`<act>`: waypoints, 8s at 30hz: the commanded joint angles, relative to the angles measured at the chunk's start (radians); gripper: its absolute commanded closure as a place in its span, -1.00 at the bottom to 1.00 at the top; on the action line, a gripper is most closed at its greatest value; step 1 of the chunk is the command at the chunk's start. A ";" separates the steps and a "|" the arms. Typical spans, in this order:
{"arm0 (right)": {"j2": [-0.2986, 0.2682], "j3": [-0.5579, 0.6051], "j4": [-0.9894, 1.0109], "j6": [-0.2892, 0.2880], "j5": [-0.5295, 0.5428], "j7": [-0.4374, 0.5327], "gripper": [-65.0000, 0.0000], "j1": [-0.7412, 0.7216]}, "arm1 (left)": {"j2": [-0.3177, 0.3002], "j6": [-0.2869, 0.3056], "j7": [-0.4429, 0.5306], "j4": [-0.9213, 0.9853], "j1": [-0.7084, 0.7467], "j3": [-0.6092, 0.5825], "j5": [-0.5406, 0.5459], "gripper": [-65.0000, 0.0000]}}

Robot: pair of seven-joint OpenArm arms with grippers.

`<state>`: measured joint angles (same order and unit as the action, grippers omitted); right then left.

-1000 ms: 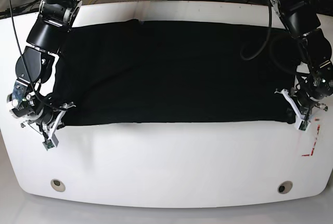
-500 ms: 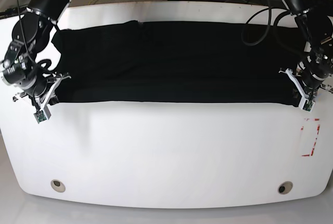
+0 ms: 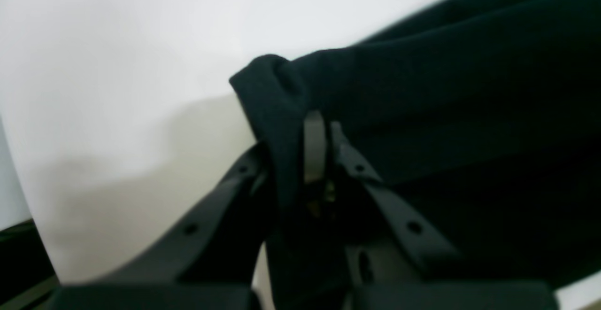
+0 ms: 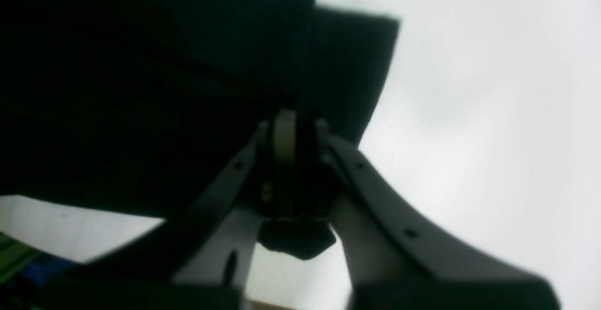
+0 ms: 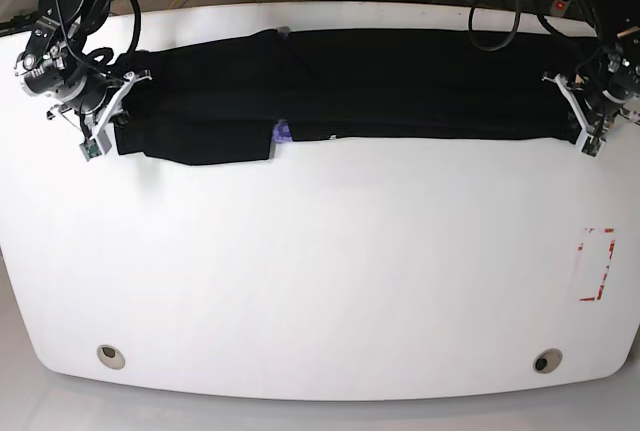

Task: Fold the T-shirt properly
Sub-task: 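Release the folded hem and move both grippers to the fold edge, then grasp the folded shirt's edge with both grippers, then move the left gripper to the middle of the black strip and grasp, then regrasp the strip ends with both grippers near the fold edge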

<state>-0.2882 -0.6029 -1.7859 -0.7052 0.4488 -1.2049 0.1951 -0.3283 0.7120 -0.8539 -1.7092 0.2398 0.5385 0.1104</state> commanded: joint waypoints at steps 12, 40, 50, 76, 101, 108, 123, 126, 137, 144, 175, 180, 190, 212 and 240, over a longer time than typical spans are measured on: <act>-0.023 -0.096 -0.165 0.007 -0.012 -0.023 -0.35 0.037 | -0.051 -0.014 -0.170 -0.206 0.002 0.016 -0.001 -0.62; 0.068 0.065 0.240 0.007 -0.143 0.155 -0.04 -0.135 | -0.012 -0.014 -0.124 0.062 -0.032 -0.111 -0.053 -0.61; -0.038 0.065 0.524 0.007 -0.152 0.267 -0.04 -0.328 | -0.007 -0.014 -0.090 0.228 -0.242 -0.240 -0.053 -0.61; -0.052 0.113 0.486 0.007 -0.147 0.287 -0.04 -0.360 | 0.027 -0.014 -0.307 0.085 -0.303 0.140 0.371 -0.98; -0.050 0.113 0.487 0.007 -0.146 0.287 -0.04 -0.354 | 0.062 -0.014 -0.153 0.413 -0.331 0.082 0.437 -0.98; -0.050 0.113 0.487 0.007 -0.146 0.287 -0.04 -0.354 | 0.059 -0.018 -0.166 0.352 -0.328 0.055 0.441 -0.98; -0.049 0.111 0.487 0.007 -0.146 0.288 -0.04 -0.352 | -0.002 -0.024 -0.098 0.455 -0.333 0.048 0.437 -0.98; -0.049 0.111 0.487 0.007 -0.146 0.288 -0.04 -0.354 | -0.013 -0.024 -0.094 0.492 -0.333 0.045 0.437 -0.98; -0.049 0.111 0.487 0.007 -0.146 0.288 -0.04 -0.357 | -0.022 -0.018 -0.043 0.562 -0.343 -0.087 0.443 -0.76; -0.049 0.111 0.490 0.007 -0.146 0.288 -0.03 -0.357 | -0.015 -0.022 -0.043 0.559 -0.345 -0.090 0.443 0.89; -0.010 0.113 0.489 0.007 -0.155 0.290 -0.03 -0.331 | 0.304 -0.199 -0.356 0.007 -0.397 -0.524 0.437 0.97; -0.009 0.113 0.489 0.007 -0.155 0.290 -0.03 -0.331 | 0.363 -0.222 -0.354 0.102 -0.434 -0.532 0.437 0.97; -0.007 0.113 0.487 0.007 -0.153 0.290 -0.03 -0.332 | 0.375 -0.222 -0.351 0.199 -0.481 -0.654 0.437 0.73; -0.007 0.113 0.464 0.007 -0.146 0.288 -0.03 -0.337 | 0.380 -0.414 -0.356 -0.104 -0.501 -0.826 0.354 -0.56; -0.105 -0.199 0.705 0.007 0.069 0.089 -0.57 -0.517 | 0.156 -0.165 -0.106 0.042 -0.236 -0.513 0.325 0.05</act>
<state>-0.3721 -0.8059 -1.0771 -0.6922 0.4953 -1.1503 -0.2955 -0.1692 0.5346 -0.9901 -1.6691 0.0193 0.0227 0.4202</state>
